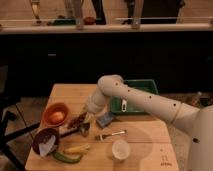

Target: Place grapes in metal cup

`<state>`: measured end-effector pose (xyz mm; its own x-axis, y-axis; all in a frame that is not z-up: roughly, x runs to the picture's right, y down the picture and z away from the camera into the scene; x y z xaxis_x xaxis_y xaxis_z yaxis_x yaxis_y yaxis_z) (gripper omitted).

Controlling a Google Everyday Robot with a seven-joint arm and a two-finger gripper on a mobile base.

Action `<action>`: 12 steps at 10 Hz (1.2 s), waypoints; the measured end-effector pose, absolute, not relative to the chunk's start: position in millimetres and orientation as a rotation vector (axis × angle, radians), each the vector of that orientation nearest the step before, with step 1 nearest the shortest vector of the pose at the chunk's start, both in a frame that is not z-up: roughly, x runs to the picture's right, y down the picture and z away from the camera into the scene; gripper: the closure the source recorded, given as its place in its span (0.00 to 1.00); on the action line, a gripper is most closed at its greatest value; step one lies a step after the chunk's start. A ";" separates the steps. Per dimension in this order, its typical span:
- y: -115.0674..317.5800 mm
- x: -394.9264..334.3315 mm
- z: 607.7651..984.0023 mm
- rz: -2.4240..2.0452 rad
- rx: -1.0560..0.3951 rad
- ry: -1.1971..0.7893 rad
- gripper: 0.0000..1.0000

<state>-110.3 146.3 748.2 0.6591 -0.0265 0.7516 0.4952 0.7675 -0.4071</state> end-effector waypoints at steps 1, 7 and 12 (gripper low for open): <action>148.1 -110.7 746.9 -0.319 -0.642 -0.809 0.68; 156.9 -105.1 740.1 -0.308 -0.650 -0.819 0.47; 163.1 -99.7 735.2 -0.299 -0.656 -0.822 0.79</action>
<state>-99.7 163.1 735.2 0.6545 0.0010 0.7561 0.4863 0.7651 -0.4220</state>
